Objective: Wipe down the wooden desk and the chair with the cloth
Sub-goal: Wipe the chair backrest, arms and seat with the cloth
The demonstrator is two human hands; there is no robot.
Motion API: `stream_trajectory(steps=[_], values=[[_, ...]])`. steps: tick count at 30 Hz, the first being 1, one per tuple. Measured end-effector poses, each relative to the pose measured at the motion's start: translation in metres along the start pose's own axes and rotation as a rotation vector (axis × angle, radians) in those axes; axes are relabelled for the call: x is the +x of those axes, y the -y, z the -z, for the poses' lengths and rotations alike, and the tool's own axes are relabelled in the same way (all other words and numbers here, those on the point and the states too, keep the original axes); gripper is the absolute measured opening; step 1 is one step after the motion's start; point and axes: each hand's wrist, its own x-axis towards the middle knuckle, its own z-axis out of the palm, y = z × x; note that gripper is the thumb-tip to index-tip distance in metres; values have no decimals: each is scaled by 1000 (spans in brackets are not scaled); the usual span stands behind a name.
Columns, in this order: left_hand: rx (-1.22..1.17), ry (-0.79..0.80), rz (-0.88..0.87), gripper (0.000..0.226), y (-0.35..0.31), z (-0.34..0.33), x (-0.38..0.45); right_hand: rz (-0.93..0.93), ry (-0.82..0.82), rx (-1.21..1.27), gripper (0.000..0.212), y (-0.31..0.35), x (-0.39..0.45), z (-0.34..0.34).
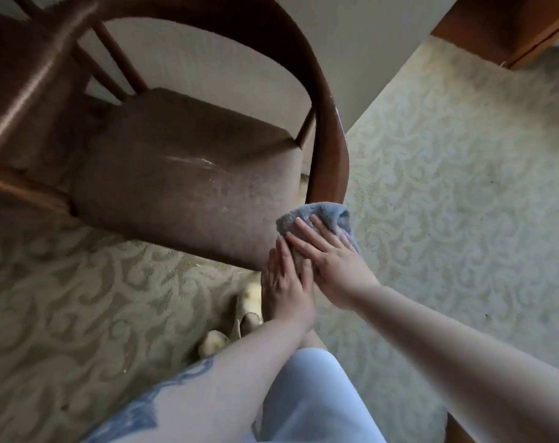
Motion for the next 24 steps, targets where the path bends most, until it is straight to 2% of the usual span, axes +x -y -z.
stream_trajectory(steps=[2,3,6,7,9,11,13,15,17,19,22,24], values=[[0,-11,-1,90,0,-5,-9,173,107,-123,60,-26,9,25],[13,-7,6,93,-3,-5,-8,161,129,-147,61,-37,14,35],[36,-3,60,93,-8,-7,1,-102,64,-48,65,-53,17,44],[36,-23,80,93,-9,-10,4,-115,52,-19,66,-52,15,39],[62,-81,133,88,-13,-15,4,52,68,8,65,-42,7,24],[133,-236,154,72,-14,-28,5,305,142,10,59,-38,9,20],[171,-423,245,59,-20,-42,6,510,212,-52,61,-54,32,30],[173,-530,377,56,-28,-54,11,551,179,-126,61,-81,53,42],[207,-615,486,55,-40,-57,17,406,71,-113,60,-101,57,49],[237,-633,569,54,-50,-61,24,385,74,-68,61,-100,45,45],[285,-695,666,57,-52,-74,27,658,276,-71,62,-80,38,37],[290,-699,681,61,-54,-77,27,792,317,-165,65,-80,67,48]])
